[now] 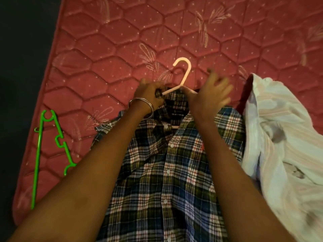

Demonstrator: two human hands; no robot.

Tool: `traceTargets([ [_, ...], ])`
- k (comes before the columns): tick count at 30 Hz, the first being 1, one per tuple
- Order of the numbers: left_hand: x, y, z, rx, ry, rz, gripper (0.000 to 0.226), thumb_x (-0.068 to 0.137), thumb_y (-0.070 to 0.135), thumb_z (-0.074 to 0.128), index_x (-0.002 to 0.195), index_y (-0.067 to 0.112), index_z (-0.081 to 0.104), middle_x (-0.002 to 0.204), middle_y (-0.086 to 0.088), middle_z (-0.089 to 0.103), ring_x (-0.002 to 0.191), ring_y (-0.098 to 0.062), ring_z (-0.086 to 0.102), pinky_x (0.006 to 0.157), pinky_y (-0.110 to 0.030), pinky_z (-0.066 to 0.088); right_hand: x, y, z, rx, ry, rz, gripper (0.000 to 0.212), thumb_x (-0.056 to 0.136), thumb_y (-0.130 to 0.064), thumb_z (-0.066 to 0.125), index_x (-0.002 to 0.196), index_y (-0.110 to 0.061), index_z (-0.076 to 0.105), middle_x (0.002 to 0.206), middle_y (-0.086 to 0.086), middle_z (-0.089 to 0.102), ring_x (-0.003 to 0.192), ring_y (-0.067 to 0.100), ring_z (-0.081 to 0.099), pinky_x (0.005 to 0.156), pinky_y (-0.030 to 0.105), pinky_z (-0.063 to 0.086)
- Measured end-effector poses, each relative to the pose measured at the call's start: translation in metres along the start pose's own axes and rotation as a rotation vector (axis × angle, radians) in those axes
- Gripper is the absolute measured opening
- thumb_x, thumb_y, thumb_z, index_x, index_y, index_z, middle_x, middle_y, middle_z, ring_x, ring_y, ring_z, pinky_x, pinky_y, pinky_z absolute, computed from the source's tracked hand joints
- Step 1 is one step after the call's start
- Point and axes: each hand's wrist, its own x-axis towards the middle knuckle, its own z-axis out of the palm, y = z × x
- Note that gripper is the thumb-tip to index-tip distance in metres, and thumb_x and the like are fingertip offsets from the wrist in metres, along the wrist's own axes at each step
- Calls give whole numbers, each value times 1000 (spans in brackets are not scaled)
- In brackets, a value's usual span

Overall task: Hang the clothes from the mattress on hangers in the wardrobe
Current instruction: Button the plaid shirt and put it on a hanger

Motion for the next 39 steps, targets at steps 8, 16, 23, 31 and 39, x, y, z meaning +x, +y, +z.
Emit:
traceTargets([
  [8,8,16,2,166,83,-20,27,85,39,65,89,13,66,132,-20,42,103,-40,53,78,-37,45,-42,37,3,239,282,-212,46,72,12,50,116,3,58,101,23,53,92,32,46,72,29,30],
  [16,2,18,5,87,283,173,24,89,30,59,89,6,58,109,-18,43,87,-31,51,63,-34,37,-78,74,26,1,56,-579,46,80,10,49,125,6,55,111,25,55,95,32,38,79,46,44],
  [23,-10,2,14,351,460,-97,29,90,36,52,105,12,57,112,-14,55,105,-33,53,87,-50,46,-85,95,14,450,63,-247,32,93,-7,55,125,-4,53,123,14,53,113,27,48,93,31,41],
  [31,-147,-11,89,284,191,141,37,86,45,56,84,8,60,82,-12,58,70,-33,59,54,-37,49,-152,105,31,23,-292,-356,31,78,-35,75,93,-13,62,87,3,61,79,21,55,63,32,41],
  [39,-204,-48,104,304,-116,18,67,66,3,83,127,17,59,92,-11,65,72,-30,64,54,-37,53,-172,131,23,-415,-472,-507,27,75,-11,74,101,-10,64,96,9,65,91,30,58,78,39,43],
])
